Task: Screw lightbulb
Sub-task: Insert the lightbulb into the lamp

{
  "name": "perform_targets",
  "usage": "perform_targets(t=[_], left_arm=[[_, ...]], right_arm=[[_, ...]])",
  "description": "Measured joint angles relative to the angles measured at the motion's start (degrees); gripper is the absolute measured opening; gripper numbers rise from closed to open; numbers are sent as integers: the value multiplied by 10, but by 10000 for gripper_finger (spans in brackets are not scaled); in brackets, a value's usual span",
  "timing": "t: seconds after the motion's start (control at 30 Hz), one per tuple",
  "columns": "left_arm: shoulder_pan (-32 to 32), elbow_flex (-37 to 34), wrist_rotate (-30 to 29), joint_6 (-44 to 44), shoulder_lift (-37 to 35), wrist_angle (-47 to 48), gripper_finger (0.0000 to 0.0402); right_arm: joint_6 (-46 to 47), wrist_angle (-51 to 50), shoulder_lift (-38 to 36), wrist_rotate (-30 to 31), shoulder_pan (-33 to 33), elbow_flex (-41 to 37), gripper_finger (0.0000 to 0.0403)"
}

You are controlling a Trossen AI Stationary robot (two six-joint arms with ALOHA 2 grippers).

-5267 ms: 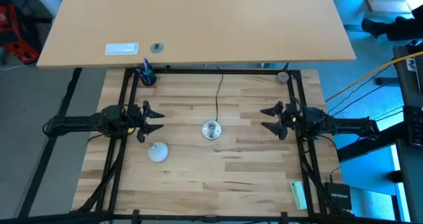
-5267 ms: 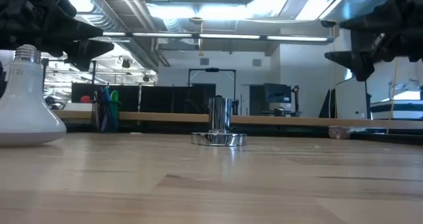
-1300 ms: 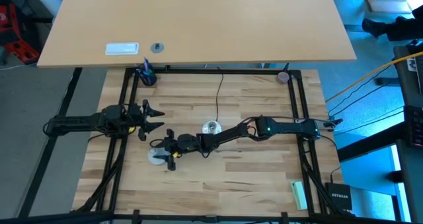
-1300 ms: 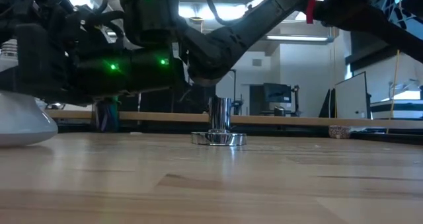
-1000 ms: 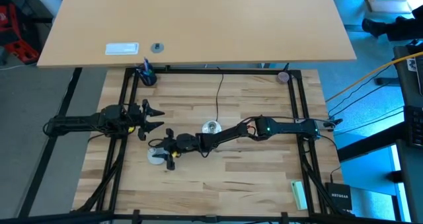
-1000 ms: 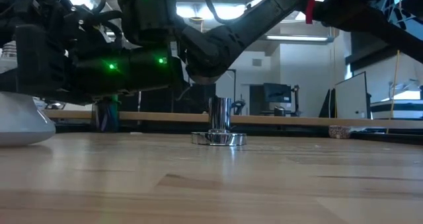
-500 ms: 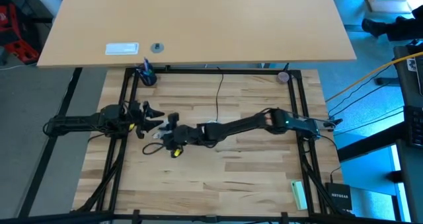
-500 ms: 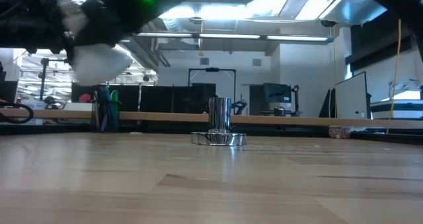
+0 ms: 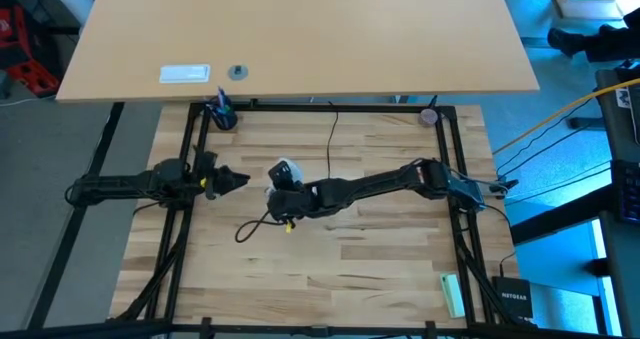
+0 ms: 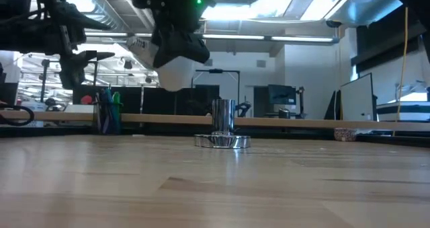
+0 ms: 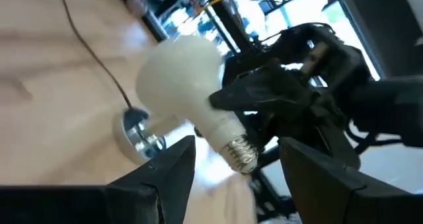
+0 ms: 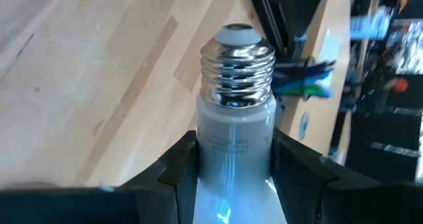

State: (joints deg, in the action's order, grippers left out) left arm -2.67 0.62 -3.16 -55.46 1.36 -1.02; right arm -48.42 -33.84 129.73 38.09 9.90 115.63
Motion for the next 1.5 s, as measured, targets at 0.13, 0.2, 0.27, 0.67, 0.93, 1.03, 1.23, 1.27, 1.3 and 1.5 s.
perform_targets(t=[0.13, 0.2, 0.27, 0.67, 0.93, 1.03, 1.23, 1.27, 1.3, 1.5], left_arm=[[8, 0, 11, -57, 3, 1, 210], [12, 0, 12, -74, 5, 1, 210], [19, 0, 13, -88, 13, 2, 210], [46, 0, -3, -117, 130, -121, 210], [76, -1, -5, -127, 210, -191, 210], [90, -1, -11, -117, 242, -244, 210], [96, 4, -52, -117, 292, -266, 210], [97, 4, -52, -117, 300, -275, 210], [99, 4, -52, -116, 309, -287, 210], [105, 4, -53, -111, 354, -346, 210]], right_arm=[[-42, 16, 0, -3, 2, 0, 156], [-58, 37, 0, -9, 2, 0, 156], [-82, 50, 0, -20, 3, 0, 156], [-194, 114, 0, -81, 1, 0, 156], [-196, 118, 0, -77, -6, 0, 156], [-198, 119, 0, -82, -7, 0, 156], [-206, 128, 1, -95, -6, 0, 156], [-209, 128, 1, -98, -6, 0, 156], [-210, 128, 1, -102, -6, 0, 156], [-210, 133, 3, -101, -6, 0, 156]])
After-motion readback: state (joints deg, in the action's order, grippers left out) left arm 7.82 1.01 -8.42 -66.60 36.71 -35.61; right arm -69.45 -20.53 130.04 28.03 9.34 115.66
